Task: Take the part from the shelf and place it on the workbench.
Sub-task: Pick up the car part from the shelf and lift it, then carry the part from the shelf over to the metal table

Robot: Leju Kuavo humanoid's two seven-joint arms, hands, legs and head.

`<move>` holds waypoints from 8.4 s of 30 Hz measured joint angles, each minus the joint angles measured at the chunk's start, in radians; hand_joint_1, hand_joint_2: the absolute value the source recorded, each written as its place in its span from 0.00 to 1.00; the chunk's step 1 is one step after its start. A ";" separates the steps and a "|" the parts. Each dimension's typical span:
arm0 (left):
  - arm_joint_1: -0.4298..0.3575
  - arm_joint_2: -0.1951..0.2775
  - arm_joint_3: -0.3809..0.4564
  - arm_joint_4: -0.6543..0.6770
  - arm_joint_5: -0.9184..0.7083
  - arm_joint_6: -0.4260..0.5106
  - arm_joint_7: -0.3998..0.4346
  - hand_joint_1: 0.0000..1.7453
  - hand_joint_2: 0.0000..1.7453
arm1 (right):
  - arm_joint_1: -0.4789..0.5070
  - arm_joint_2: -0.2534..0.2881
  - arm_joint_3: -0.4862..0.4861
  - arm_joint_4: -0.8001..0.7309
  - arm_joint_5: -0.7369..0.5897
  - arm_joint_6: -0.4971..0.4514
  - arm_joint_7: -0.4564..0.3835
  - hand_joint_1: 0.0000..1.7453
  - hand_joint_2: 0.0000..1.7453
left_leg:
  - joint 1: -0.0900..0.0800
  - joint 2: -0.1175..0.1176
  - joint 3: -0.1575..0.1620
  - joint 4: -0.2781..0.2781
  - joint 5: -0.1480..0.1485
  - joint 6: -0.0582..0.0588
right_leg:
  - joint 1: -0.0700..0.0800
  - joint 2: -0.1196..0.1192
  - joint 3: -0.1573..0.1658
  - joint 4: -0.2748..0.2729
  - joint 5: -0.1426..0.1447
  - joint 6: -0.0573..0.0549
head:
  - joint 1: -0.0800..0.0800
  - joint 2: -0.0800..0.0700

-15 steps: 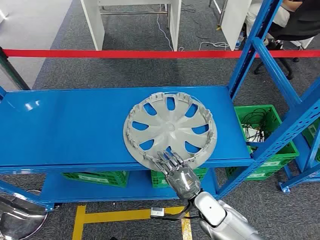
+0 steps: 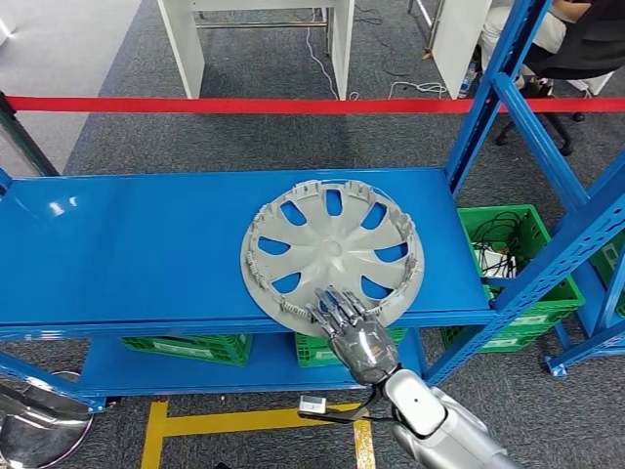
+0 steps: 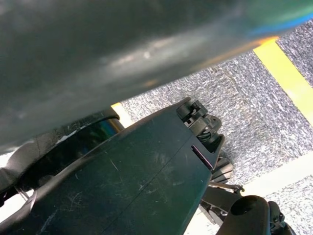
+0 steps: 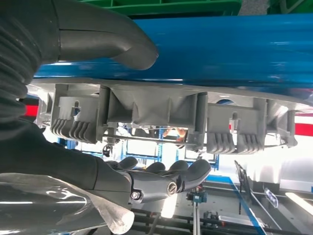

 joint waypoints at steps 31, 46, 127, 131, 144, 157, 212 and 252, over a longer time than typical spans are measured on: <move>0.000 0.024 -0.015 0.000 0.016 -0.065 -0.020 0.00 1.00 | -0.098 0.028 -0.006 0.153 0.009 -0.004 0.018 1.00 1.00 | 0.000 0.000 0.000 0.000 0.001 0.001 | 0.000 0.000 0.000 0.000 0.001 0.001 | 0.000 0.000; 0.006 0.031 -0.015 0.000 0.054 -0.083 -0.060 0.00 1.00 | -0.002 0.032 -0.059 -0.054 0.025 -0.006 -0.046 1.00 1.00 | 0.000 0.000 0.000 0.000 0.001 0.001 | 0.000 0.000 0.000 0.000 0.001 0.001 | 0.000 0.000; 0.006 0.018 -0.040 0.000 0.047 0.011 -0.048 0.00 1.00 | 0.182 0.216 -0.169 -0.800 -0.099 -0.003 -0.577 1.00 1.00 | 0.009 -0.027 -0.029 0.178 -0.092 -0.024 | -0.001 0.057 -0.116 0.043 0.076 -0.038 | -0.002 0.000; 0.005 0.019 -0.040 0.000 0.047 0.011 -0.048 0.00 1.00 | 0.189 0.232 -0.188 -0.800 -0.122 -0.004 -0.616 1.00 1.00 | 0.000 -0.028 0.069 -0.010 -0.045 -0.009 | 0.002 0.056 -0.127 0.042 0.097 -0.018 | -0.002 0.000; 0.006 0.020 -0.042 0.000 0.041 0.003 -0.039 0.00 1.00 | 0.219 0.284 -0.272 -0.799 -0.174 -0.004 -0.730 1.00 1.00 | -0.011 -0.022 -0.055 -0.009 0.055 0.024 | 0.008 0.073 -0.049 0.101 0.010 -0.011 | 0.006 0.000; 0.000 0.029 -0.060 0.000 0.013 0.034 -0.012 0.00 1.00 | 0.229 0.306 -0.297 -0.801 -0.148 -0.003 -0.731 1.00 1.00 | 0.008 -0.022 -0.084 0.247 -0.085 -0.035 | 0.006 0.058 -0.106 0.016 0.085 -0.045 | -0.004 0.000; -0.041 0.036 -0.199 -0.007 -0.133 -0.013 0.100 0.00 1.00 | 0.421 0.333 -0.477 -1.002 -0.073 -0.003 -0.731 1.00 1.00 | 0.005 -0.018 -0.123 0.053 0.032 -0.022 | 0.008 0.070 -0.020 0.006 0.012 -0.038 | 0.119 0.002; -0.051 0.049 -0.204 -0.015 -0.117 -0.002 0.105 0.00 1.00 | 0.354 0.338 -0.491 -0.983 -0.107 -0.003 -0.732 1.00 1.00 | 0.002 -0.014 -0.100 0.275 -0.038 -0.021 | 0.022 0.062 -0.102 0.028 0.075 -0.049 | 0.061 0.002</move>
